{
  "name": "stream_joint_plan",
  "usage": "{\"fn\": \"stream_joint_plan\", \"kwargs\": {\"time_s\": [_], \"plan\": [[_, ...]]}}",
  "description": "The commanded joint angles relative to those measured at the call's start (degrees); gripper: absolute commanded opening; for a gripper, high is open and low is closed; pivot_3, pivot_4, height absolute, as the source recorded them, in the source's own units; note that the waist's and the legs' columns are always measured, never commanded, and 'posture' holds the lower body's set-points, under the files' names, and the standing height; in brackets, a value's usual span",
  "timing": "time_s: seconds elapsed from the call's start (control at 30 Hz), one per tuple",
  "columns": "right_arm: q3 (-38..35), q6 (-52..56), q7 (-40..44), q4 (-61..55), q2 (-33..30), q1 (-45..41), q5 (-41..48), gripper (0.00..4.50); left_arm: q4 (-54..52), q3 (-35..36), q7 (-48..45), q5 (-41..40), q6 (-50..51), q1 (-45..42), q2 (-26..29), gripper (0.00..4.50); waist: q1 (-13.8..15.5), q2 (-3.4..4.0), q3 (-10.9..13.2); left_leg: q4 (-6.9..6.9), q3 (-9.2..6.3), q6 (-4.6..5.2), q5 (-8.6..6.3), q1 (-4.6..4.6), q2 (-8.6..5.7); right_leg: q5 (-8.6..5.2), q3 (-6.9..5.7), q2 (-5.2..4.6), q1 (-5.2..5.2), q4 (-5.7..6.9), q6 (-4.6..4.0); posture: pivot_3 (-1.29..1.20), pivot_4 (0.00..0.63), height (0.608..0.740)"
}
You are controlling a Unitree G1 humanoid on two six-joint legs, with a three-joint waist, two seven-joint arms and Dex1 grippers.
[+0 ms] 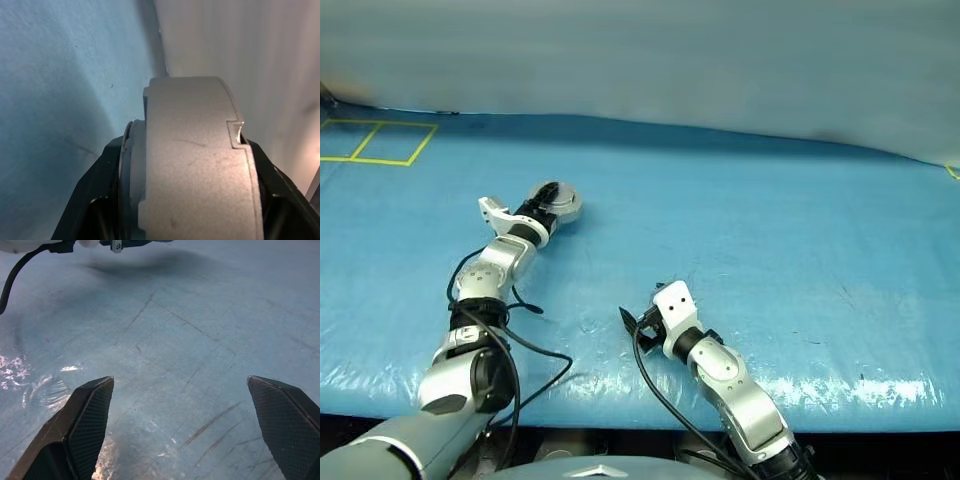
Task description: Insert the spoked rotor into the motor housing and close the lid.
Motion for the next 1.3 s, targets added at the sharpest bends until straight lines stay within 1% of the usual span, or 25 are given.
{"fn": "stream_joint_plan", "kwargs": {"time_s": [0.03, 0.23, 0.3, 0.33, 0.43, 0.47, 0.53, 0.63, 0.7, 0.73, 0.77, 0.8, 0.83, 0.9, 0.97, 1.03, 1.13, 1.2, 1.3], "plan": [[0.34, -6.71, -1.23, 1.38, 1.04, 0.39, -4.97, 4.5, 5.61, -0.29, -3.38, 4.41, -1.77, -5.21, 0.03, 2.35, -0.05, 0.0, 0.0, -0.01, 0.0, 0.0, 0.0, -0.02, -0.02, 0.0, 0.0, -0.02, -0.03, -0.01, 0.01, 0.0, 0.15, 0.74], [-1.21, -10.73, -1.73, 4.53, 3.54, 2.09, -7.16, 4.5, 15.03, 0.67, -2.95, 10.77, -3.39, -8.68, -0.33, 2.35, -0.08, 0.0, 0.0, -0.03, -0.07, -0.06, 0.03, -0.14, 0.04, 0.0, -0.1, -0.04, -0.14, 0.03, 0.02, 0.0, 0.15, 0.74], [-1.44, -10.91, -1.43, 4.8, 4.09, 2.6, -7.37, 4.5, 15.57, 1.37, -3.63, 11.48, -3.03, -8.42, -0.49, 3.08, -0.08, 0.01, 0.0, 0.0, -0.08, -0.07, 0.04, -0.11, 0.12, 0.0, -0.1, -0.07, -0.1, 0.08, 0.02, 0.0, 0.15, 0.74], [-1.68, -10.9, -1.45, 4.84, 4.51, 2.88, -7.28, 4.5, 15.33, 1.69, -4.0, 11.7, -2.72, -8.0, -0.56, 3.37, -0.09, 0.01, 0.0, 0.02, -0.07, -0.07, 0.04, -0.09, 0.28, 0.0, -0.09, -0.08, -0.08, 0.09, 0.03, 0.0, 0.15, 0.74], [-2.23, -10.86, -1.35, 4.82, 5.4, 3.35, -7.42, 4.5, 12.61, 1.84, -3.92, 12.43, 0.06, -5.32, -0.59, 4.35, -0.15, 0.01, 0.0, 0.03, -0.02, -0.06, 0.04, 0.17, 0.29, 0.0, -0.05, -0.08, 0.17, 0.11, 0.03, 0.0, 0.15, 0.74], [-2.44, -10.82, -1.26, 4.74, 5.66, 3.44, -7.43, 4.5, 11.08, 1.69, -3.32, 12.7, 1.46, -3.94, -0.5, 4.47, -0.26, 0.02, -0.01, 0.02, 0.0, -0.06, 0.03, 0.27, 0.3, 0.0, -0.02, -0.08, 0.24, 0.14, 0.03, 0.0, 0.15, 0.74], [-2.85, -10.64, -1.05, 4.67, 6.13, 3.51, -7.27, 4.5, 6.14, 0.44, -1.15, 14.02, 5.31, 0.15, -0.1, 4.47, -0.68, 0.07, -0.05, -0.01, 0.1, -0.06, 0.03, 0.48, 0.32, 0.0, 0.1, -0.07, 0.35, 0.23, 0.02, 0.0, 0.15, 0.74], [-3.31, -8.96, 0.58, 4.39, 6.82, 3.8, -5.6, 4.5, -4.77, -0.04, 2.97, 14.02, 11.87, 7.83, 0.23, 4.47, -1.08, 0.11, -0.11, -0.03, 0.13, -0.08, 0.03, 0.77, 0.39, -0.04, 0.14, -0.07, 0.55, 0.34, -0.04, 0.0, 0.15, 0.74], [-3.36, -8.35, 1.37, 4.24, 7.01, 3.91, -5.3, 4.5, -11.92, -0.44, 5.29, 13.67, 16.38, 12.63, 0.53, 4.47, -1.28, 0.07, -0.15, -0.11, 0.19, -0.08, 0.02, 1.16, 0.42, -0.1, 0.18, -0.12, 0.84, 0.46, -0.15, 0.0, 0.15, 0.74], [-3.34, -8.24, 1.69, 4.18, 7.0, 3.93, -5.31, 4.5, -14.98, -0.76, 6.02, 13.64, 18.28, 14.62, 0.68, 4.47, -1.35, 0.06, -0.17, -0.16, 0.28, 0.11, -0.11, 1.42, 0.42, -0.16, 0.2, -0.19, 0.96, 0.59, -0.24, 0.0, 0.15, 0.74], [-3.25, -8.02, 2.17, 4.27, 6.99, 3.82, -5.27, 4.5, -18.24, -1.0, 6.49, 13.74, 19.85, 17.13, 1.09, 4.47, -1.44, 0.07, -0.22, -0.17, 0.35, 0.12, -0.13, 1.69, 0.42, -0.24, 0.21, -0.35, 1.08, 0.8, -0.34, 0.0, 0.15, 0.74], [-3.17, -7.79, 2.66, 4.45, 7.0, 3.63, -5.2, 4.5, -21.33, -0.19, 7.28, 12.84, 21.28, 19.58, 1.1, 4.47, -1.61, 0.1, -0.27, -0.2, 0.35, 0.09, -0.12, 1.75, 0.43, -0.27, 0.2, -0.58, 1.08, 0.87, -0.39, 0.0, 0.15, 0.74], [-3.14, -7.6, 3.02, 4.56, 7.04, 3.51, -5.14, 4.5, -24.4, 0.02, 7.71, 12.28, 22.8, 21.95, 1.25, 4.47, -1.7, 0.15, -0.34, -0.23, 0.37, 0.02, -0.08, 1.8, 0.47, -0.34, 0.2, -0.58, 1.07, 0.9, -0.51, 0.0, 0.15, 0.74], [-3.1, -7.19, 3.93, 4.73, 7.11, 3.22, -4.9, 4.5, -30.52, -1.53, 7.45, 12.61, 25.44, 26.95, 1.99, 4.47, -1.73, 0.2, -0.42, -0.24, 0.4, -0.1, -0.01, 2.01, 0.54, -0.4, 0.21, -0.57, 1.15, 1.07, -0.63, 0.0, 0.15, 0.74], [-3.12, -6.89, 4.63, 4.72, 7.13, 3.02, -4.82, 4.5, -37.89, -6.48, 4.77, 15.03, 26.35, 32.34, 3.79, 4.47, -1.72, 0.27, -0.46, -0.38, 0.45, -0.21, 0.03, 2.53, 0.63, -0.67, 0.24, -0.55, 1.58, 1.11, -1.07, 0.0, 0.15, 0.74], [-3.85, -5.9, 4.69, 4.49, 7.93, 3.17, -3.72, 4.5, -44.91, -12.68, -0.01, 18.5, 23.2, 37.34, 6.18, 4.47, -1.62, 0.38, -0.54, -0.47, 0.45, -0.34, -0.02, 2.87, 0.73, -0.77, 0.24, -0.52, 1.62, 1.1, -1.17, 0.0, 0.15, 0.74], [-4.82, -6.07, 5.08, 4.29, 8.7, 3.35, -2.5, 4.5, -51.88, -20.8, -4.28, 26.31, 15.56, 43.03, 9.46, 4.47, -1.35, 0.6, -0.69, -0.56, 0.45, -0.56, -0.1, 2.91, 0.74, -0.78, 0.25, -0.56, 1.59, 1.1, -1.25, 0.0, 0.15, 0.74], [-5.39, -7.14, 4.89, 4.44, 9.08, 3.72, -2.51, 4.5, -55.06, -24.57, -7.15, 31.64, 6.22, 46.38, 9.21, 4.47, -1.05, 0.64, -0.72, -0.58, 0.46, -0.62, -0.13, 2.76, 0.73, -0.79, 0.25, -0.62, 1.44, 1.08, -1.28, 0.0, 0.15, 0.74], [-6.07, -9.29, 4.46, 5.05, 8.91, 4.44, -3.51, 4.5, -56.58, -29.08, -11.01, 41.8, -14.51, 50.71, 8.26, 4.47, -0.55, 0.61, -0.7, -0.63, 0.54, -0.61, -0.13, 2.28, 0.72, -0.73, 0.27, -0.77, 0.94, 1.03, -1.37, 0.0, 0.15, 0.74]]}}
